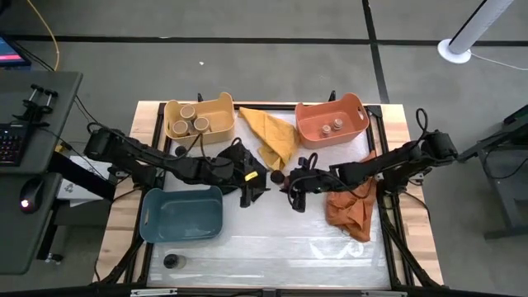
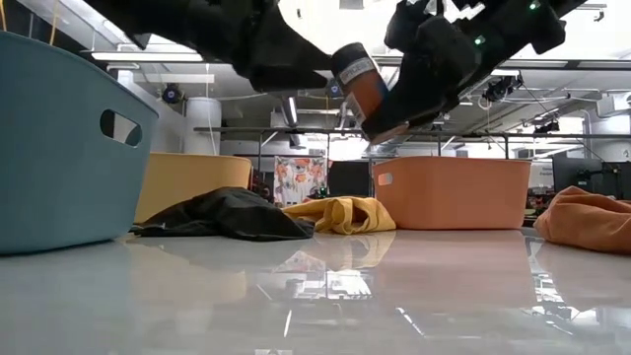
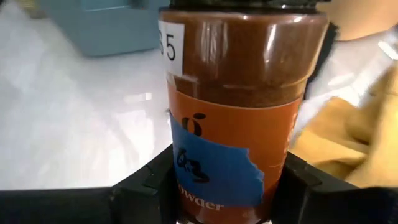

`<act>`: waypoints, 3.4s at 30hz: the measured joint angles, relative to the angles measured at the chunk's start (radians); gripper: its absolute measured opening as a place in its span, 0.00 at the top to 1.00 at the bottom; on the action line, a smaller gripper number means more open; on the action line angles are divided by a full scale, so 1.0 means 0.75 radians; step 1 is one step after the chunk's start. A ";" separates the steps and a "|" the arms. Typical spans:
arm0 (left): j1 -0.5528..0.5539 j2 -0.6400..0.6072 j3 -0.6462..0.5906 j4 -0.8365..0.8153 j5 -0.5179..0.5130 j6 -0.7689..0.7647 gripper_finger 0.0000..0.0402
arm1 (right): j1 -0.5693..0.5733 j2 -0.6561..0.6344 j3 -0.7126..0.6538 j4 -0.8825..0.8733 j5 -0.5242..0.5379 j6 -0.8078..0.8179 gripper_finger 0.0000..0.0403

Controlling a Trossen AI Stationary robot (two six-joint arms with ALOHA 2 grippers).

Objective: Sort spices by type
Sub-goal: Put the bottom right black spice bottle into the blue bin

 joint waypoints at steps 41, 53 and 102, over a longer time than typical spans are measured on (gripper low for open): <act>0.001 0.262 0.334 -0.234 0.096 0.063 0.56 | 0.021 0.049 0.000 0.048 -0.107 -0.096 0.46; 0.030 0.167 0.334 -0.562 -0.116 0.082 0.59 | 0.022 0.030 0.001 0.034 0.083 -0.106 0.44; -0.869 -0.203 -0.046 -1.449 -0.433 -1.659 0.52 | -0.023 0.004 0.001 -0.080 0.130 0.025 0.44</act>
